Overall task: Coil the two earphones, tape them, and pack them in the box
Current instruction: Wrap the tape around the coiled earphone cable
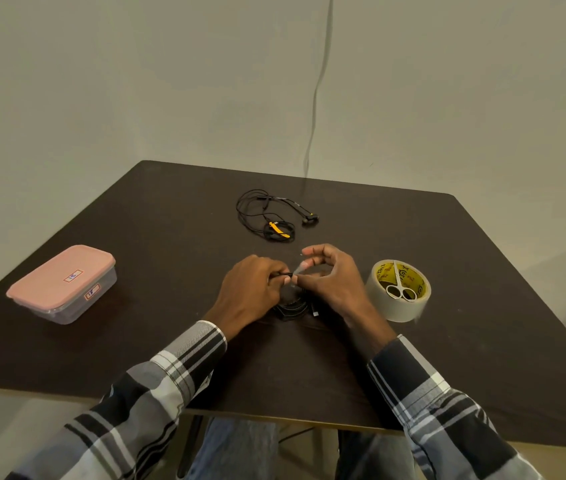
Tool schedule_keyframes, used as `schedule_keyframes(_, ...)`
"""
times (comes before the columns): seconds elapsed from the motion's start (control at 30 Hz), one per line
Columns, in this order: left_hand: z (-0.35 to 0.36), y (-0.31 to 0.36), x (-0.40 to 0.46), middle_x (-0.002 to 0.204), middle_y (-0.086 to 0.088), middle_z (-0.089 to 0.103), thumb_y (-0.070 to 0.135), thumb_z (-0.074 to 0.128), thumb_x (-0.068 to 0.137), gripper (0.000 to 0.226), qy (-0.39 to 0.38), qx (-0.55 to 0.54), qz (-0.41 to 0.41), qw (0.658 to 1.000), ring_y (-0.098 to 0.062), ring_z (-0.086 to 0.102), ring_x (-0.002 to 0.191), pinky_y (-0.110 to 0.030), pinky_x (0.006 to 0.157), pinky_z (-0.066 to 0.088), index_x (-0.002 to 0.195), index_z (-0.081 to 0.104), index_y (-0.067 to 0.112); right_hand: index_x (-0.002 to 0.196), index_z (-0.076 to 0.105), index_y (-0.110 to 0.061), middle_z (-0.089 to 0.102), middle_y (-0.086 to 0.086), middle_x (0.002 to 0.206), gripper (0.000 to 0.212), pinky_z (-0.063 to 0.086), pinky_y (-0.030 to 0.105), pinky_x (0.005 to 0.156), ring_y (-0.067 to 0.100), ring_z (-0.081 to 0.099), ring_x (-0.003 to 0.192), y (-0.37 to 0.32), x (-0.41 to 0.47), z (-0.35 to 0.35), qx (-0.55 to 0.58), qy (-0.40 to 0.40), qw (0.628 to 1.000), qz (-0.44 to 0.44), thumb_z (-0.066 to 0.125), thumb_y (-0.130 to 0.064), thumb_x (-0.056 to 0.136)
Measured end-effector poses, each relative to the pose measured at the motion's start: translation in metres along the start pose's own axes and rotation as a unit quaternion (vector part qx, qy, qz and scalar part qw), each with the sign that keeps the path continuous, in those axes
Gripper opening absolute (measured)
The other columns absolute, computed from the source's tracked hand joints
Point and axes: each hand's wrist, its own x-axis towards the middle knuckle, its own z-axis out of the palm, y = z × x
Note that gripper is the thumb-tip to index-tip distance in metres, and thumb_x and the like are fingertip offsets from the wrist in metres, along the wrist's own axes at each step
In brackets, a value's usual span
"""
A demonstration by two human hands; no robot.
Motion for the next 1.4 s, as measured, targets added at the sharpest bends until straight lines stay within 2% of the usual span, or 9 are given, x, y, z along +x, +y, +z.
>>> schedule_keyframes(0.23, 0.003, -0.006, 0.0, 0.075, 0.011, 0.071, 0.021, 0.068, 0.085, 0.01, -0.007, -0.14, -0.046, 0.989, -0.002, 0.065, 0.071, -0.022, 0.065, 0.049, 0.091, 0.075, 0.026, 0.124, 0.059, -0.022, 0.069, 0.001, 0.102, 0.061, 0.058, 0.039, 0.067, 0.012, 0.066, 0.062, -0.001, 0.0, 0.002, -0.001, 0.005, 1.0, -0.012, 0.085, -0.005, 0.071)
schedule_keyframes(0.33, 0.0, -0.003, 0.0, 0.074, 0.012, 0.071, 0.032, 0.077, 0.081, 0.011, -0.006, -0.185, -0.063, 0.981, 0.0, 0.065, 0.067, -0.015, 0.061, 0.05, 0.088, 0.075, 0.024, 0.129, 0.057, -0.021, 0.066, -0.001, 0.101, 0.064, 0.058, 0.033, 0.063, 0.002, 0.061, 0.058, -0.006, -0.003, 0.001, -0.02, -0.002, 0.999, -0.036, 0.083, -0.003, 0.074)
schedule_keyframes(0.43, 0.0, -0.002, 0.0, 0.072, 0.008, 0.071, 0.032, 0.077, 0.08, 0.009, 0.013, -0.191, -0.074, 0.979, -0.007, 0.066, 0.066, -0.022, 0.061, 0.053, 0.084, 0.075, 0.023, 0.131, 0.055, -0.023, 0.062, -0.007, 0.1, 0.064, 0.06, 0.027, 0.062, 0.001, 0.063, 0.061, -0.011, -0.006, 0.001, -0.044, -0.003, 0.997, -0.06, 0.083, -0.007, 0.076)
schedule_keyframes(0.63, 0.002, -0.002, -0.002, 0.076, 0.013, 0.071, 0.02, 0.063, 0.092, 0.012, 0.021, -0.19, -0.055, 0.98, -0.003, 0.066, 0.073, -0.025, 0.068, 0.052, 0.09, 0.074, 0.026, 0.131, 0.055, -0.025, 0.062, -0.006, 0.104, 0.066, 0.062, 0.043, 0.067, 0.024, 0.071, 0.079, -0.012, -0.007, -0.001, -0.057, 0.01, 0.996, -0.072, 0.082, -0.003, 0.075)
schedule_keyframes(0.83, 0.002, 0.004, -0.003, 0.072, 0.01, 0.07, 0.038, 0.075, 0.082, 0.014, 0.043, -0.216, -0.058, 0.974, -0.004, 0.065, 0.068, -0.022, 0.061, 0.051, 0.083, 0.074, 0.024, 0.131, 0.055, -0.03, 0.06, -0.012, 0.103, 0.062, 0.062, 0.044, 0.073, 0.018, 0.07, 0.082, -0.014, -0.011, -0.001, -0.077, 0.019, 0.993, -0.086, 0.081, -0.01, 0.078)
schedule_keyframes(0.93, 0.003, 0.003, -0.001, 0.071, 0.011, 0.07, 0.031, 0.073, 0.084, 0.005, 0.053, -0.197, -0.056, 0.977, -0.005, 0.065, 0.068, -0.027, 0.063, 0.052, 0.081, 0.074, 0.026, 0.132, 0.054, -0.029, 0.059, -0.015, 0.103, 0.061, 0.061, 0.04, 0.073, 0.012, 0.07, 0.079, -0.016, -0.013, -0.001, -0.1, 0.031, 0.988, -0.111, 0.082, -0.022, 0.079)
schedule_keyframes(1.03, 0.002, 0.005, -0.001, 0.073, 0.013, 0.071, 0.025, 0.072, 0.085, 0.004, 0.062, -0.204, -0.045, 0.976, -0.002, 0.065, 0.071, -0.022, 0.063, 0.05, 0.085, 0.076, 0.025, 0.135, 0.053, -0.027, 0.059, -0.015, 0.104, 0.062, 0.061, 0.036, 0.071, 0.009, 0.07, 0.077, -0.018, -0.015, -0.002, -0.116, 0.038, 0.985, -0.12, 0.082, -0.028, 0.08)
schedule_keyframes(1.27, 0.003, 0.004, -0.003, 0.084, 0.011, 0.074, 0.019, 0.073, 0.085, 0.014, 0.068, -0.217, -0.034, 0.973, -0.003, 0.068, 0.08, -0.022, 0.069, 0.054, 0.098, 0.078, 0.02, 0.134, 0.054, -0.023, 0.063, -0.002, 0.107, 0.06, 0.051, 0.022, 0.054, 0.003, 0.059, 0.059, -0.018, -0.018, -0.005, 0.005, 0.01, 0.998, -0.065, 0.079, -0.011, 0.08)
schedule_keyframes(1.4, 0.004, 0.002, -0.002, 0.083, 0.011, 0.071, 0.02, 0.072, 0.085, 0.016, 0.064, -0.208, -0.022, 0.976, -0.003, 0.064, 0.074, -0.02, 0.066, 0.047, 0.101, 0.077, 0.018, 0.133, 0.056, -0.019, 0.066, 0.004, 0.108, 0.06, 0.055, 0.022, 0.063, 0.002, 0.064, 0.065, -0.019, -0.02, -0.007, 0.071, 0.015, 0.997, -0.037, 0.076, 0.001, 0.08)
